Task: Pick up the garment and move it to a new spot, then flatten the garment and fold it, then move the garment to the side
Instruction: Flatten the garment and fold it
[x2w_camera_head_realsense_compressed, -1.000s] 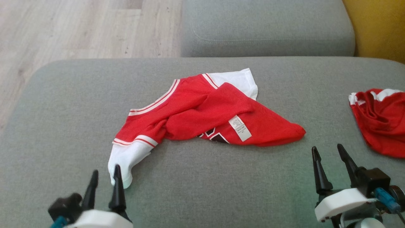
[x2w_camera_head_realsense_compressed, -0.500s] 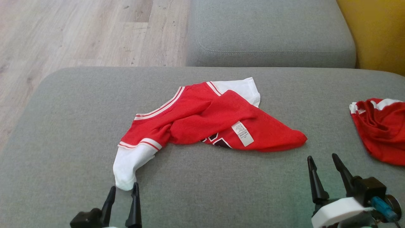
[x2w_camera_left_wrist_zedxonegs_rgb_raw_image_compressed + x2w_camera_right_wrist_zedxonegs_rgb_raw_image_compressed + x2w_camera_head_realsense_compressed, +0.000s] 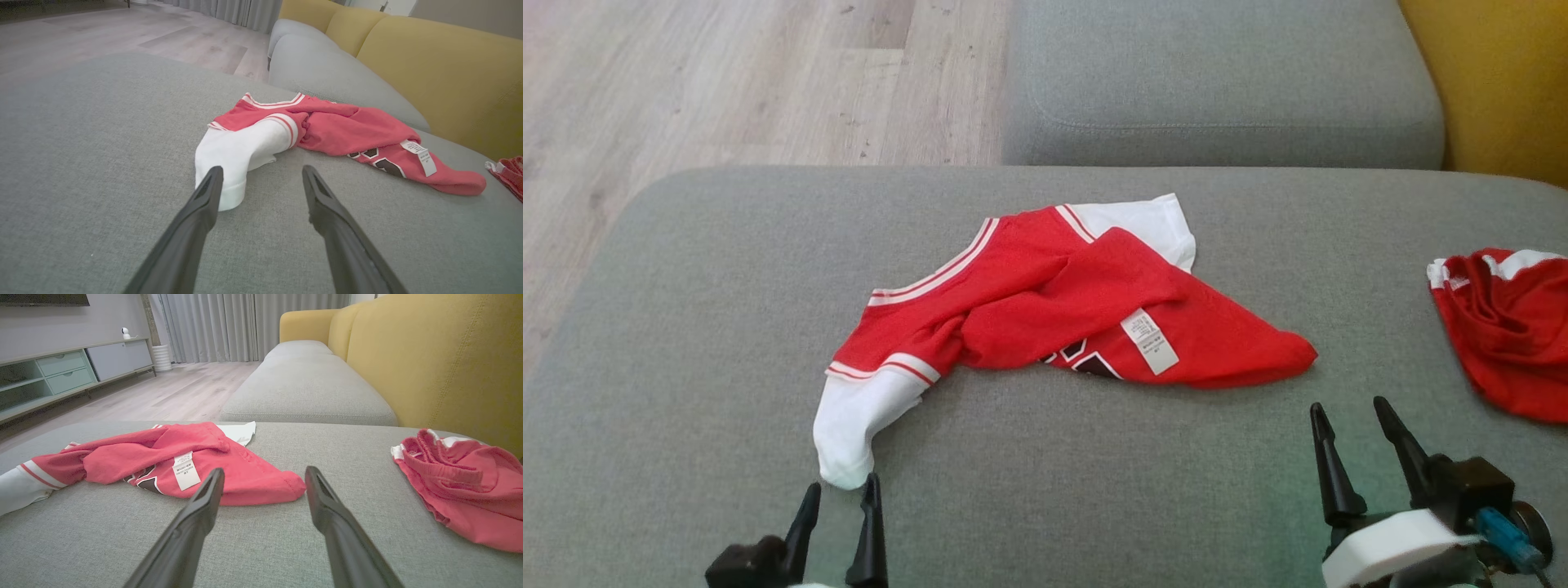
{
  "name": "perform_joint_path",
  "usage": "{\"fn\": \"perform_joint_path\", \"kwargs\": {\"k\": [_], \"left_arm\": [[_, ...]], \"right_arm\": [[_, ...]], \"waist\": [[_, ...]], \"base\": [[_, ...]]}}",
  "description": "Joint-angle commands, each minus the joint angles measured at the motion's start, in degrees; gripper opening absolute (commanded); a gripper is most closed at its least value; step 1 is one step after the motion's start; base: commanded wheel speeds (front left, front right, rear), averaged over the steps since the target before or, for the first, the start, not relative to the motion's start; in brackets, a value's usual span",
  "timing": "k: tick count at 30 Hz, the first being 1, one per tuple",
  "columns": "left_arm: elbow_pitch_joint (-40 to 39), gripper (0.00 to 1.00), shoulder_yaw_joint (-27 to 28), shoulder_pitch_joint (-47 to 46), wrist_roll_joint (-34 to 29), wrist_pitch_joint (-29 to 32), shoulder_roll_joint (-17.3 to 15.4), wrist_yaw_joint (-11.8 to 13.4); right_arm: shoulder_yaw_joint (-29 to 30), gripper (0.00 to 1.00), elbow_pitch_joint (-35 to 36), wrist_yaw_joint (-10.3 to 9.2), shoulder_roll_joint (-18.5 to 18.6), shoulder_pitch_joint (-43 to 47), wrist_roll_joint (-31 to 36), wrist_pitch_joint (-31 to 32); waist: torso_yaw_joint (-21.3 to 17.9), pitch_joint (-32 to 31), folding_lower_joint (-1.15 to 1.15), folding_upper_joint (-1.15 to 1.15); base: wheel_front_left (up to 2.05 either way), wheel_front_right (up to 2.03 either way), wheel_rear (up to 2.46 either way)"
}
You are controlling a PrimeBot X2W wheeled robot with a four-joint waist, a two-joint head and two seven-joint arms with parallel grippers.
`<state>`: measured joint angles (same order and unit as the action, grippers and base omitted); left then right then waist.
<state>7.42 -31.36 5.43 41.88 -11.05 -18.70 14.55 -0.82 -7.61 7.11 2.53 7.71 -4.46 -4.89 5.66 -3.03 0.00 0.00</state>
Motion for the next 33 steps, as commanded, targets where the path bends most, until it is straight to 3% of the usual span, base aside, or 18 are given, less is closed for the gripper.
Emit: {"fn": "perform_joint_path", "kwargs": {"k": [1, 9, 26, 27, 28, 29, 30, 31, 33], "left_arm": [[-0.9, 1.0, 2.4, -3.2, 0.3, 0.0, -0.4, 0.5], [3.7, 1.0, 4.6, -6.0, 3.3, 4.3, -0.3, 2.4], [15.4, 1.0, 4.7, -14.6, 6.6, 8.2, 2.7, -0.3], [15.6, 0.92, 4.4, -14.7, 6.7, 8.6, 2.8, -0.5], [15.7, 0.58, 4.1, -14.8, 6.7, 9.0, 2.9, -0.7], [15.7, 0.45, 3.9, -15.0, 6.7, 9.2, 2.9, -1.0], [15.8, 0.22, 3.6, -15.4, 6.7, 9.1, 3.1, -1.4], [15.9, 0.05, 3.4, -15.7, 6.7, 9.1, 3.3, -1.6], [16.2, 0.0, 3.0, -16.3, 6.5, 9.1, 3.7, -2.0]], "right_arm": [[-1.3, 1.0, 1.9, 0.37, 0.3, -2.6, 0.0, -0.6], [-1.7, 1.0, 2.8, 0.37, 0.3, -3.3, 0.8, 0.2], [-2.0, 1.0, 5.1, 0.37, 0.3, -7.1, 2.8, 1.6], [-2.0, 1.0, 5.1, 0.37, 0.3, -7.5, 2.9, 1.7], [-2.2, 1.0, 5.2, 0.37, 0.3, -8.2, 2.8, 1.9], [-2.5, 1.0, 5.1, 0.37, 0.3, -8.9, 2.6, 2.0], [-3.2, 1.0, 4.7, 0.37, 0.3, -11.0, 2.5, 2.6], [-3.5, 1.0, 4.3, 0.37, 0.3, -12.3, 2.4, 2.9], [-4.1, 1.0, 2.8, 0.37, 0.3, -15.1, 1.8, 4.0]], "waist": [[0.0, 0.3, 0.0, 0.0], [-0.4, 2.5, 0.0, 0.0], [-2.9, 9.8, 0.0, 0.0], [-2.9, 10.1, 0.0, 0.0], [-2.8, 10.3, 0.0, 0.0], [-2.7, 10.5, 0.0, 0.0], [-2.4, 10.9, 0.0, 0.0], [-2.2, 11.1, 0.0, 0.0], [-1.7, 11.5, 0.0, 0.0]], "base": [[0.0, 0.0, 0.0], [0.0, 0.0, 0.0], [0.0, 0.0, 0.0], [0.0, 0.0, 0.0], [0.0, 0.0, 0.0], [0.0, 0.0, 0.0], [0.0, 0.0, 0.0], [0.0, 0.0, 0.0], [0.0, 0.0, 0.0]]}}
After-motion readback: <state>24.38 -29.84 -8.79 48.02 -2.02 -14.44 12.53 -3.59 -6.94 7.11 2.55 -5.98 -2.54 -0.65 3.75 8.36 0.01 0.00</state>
